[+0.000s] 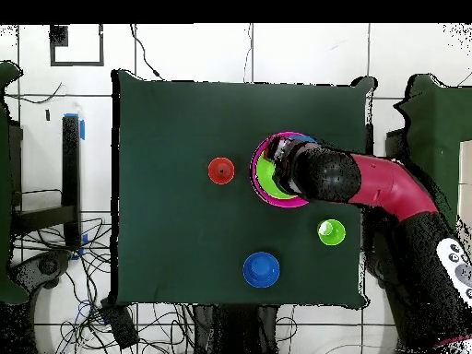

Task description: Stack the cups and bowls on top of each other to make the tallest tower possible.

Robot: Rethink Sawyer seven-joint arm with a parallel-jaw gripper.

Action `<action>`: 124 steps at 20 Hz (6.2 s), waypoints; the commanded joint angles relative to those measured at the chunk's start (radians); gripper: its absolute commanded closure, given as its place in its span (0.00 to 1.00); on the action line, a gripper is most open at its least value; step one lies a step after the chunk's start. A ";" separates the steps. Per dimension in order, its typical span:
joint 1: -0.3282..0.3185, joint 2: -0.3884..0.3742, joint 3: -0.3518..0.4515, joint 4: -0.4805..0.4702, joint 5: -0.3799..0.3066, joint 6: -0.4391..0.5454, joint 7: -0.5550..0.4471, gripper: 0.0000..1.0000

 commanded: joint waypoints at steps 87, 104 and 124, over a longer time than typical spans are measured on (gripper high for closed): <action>0.257 -0.076 -0.193 0.350 0.146 -0.391 0.206 0.00; 0.341 0.038 -0.260 0.273 0.211 -0.548 0.194 0.00; 0.344 0.160 -0.283 0.196 0.189 -0.647 0.145 0.00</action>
